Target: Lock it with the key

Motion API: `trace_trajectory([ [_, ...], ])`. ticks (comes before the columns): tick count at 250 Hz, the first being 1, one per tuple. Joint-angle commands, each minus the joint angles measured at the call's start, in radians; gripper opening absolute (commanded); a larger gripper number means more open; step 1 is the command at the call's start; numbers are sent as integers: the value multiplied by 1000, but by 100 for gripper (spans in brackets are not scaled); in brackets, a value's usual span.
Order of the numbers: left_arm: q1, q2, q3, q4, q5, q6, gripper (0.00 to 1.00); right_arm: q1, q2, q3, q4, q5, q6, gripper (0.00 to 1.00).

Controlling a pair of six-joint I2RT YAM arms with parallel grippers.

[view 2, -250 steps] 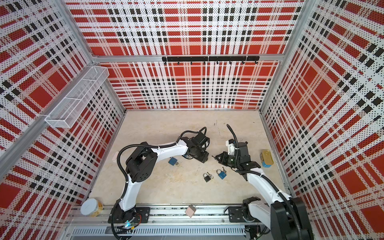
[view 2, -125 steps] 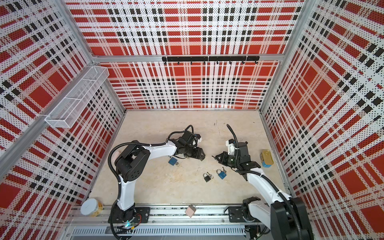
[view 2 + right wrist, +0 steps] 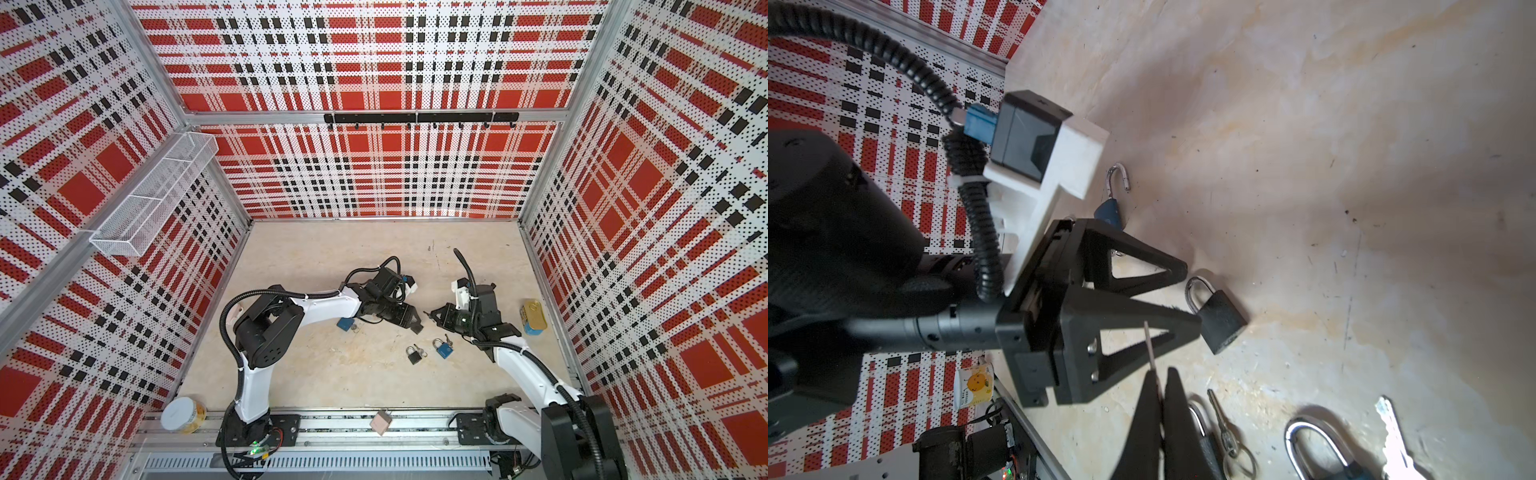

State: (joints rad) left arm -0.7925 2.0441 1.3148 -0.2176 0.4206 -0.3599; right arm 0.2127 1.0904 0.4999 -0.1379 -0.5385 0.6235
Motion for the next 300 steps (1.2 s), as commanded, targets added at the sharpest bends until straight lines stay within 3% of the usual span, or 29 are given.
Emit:
trace_trajectory([
  [1,-3,-34,15,-7,-69,3,57,2,-8,-20,47,3,13,0],
  [80,-15,-77,-15,26,-138,-11,57,5,57,-31,114,-4,19,0],
  [129,41,-156,-85,95,-157,-89,56,23,196,-18,218,-9,19,0],
  [198,96,-255,-154,100,-156,-96,56,86,396,35,321,15,10,0],
  [300,109,-297,-220,121,-149,-116,56,95,453,46,358,45,1,0],
])
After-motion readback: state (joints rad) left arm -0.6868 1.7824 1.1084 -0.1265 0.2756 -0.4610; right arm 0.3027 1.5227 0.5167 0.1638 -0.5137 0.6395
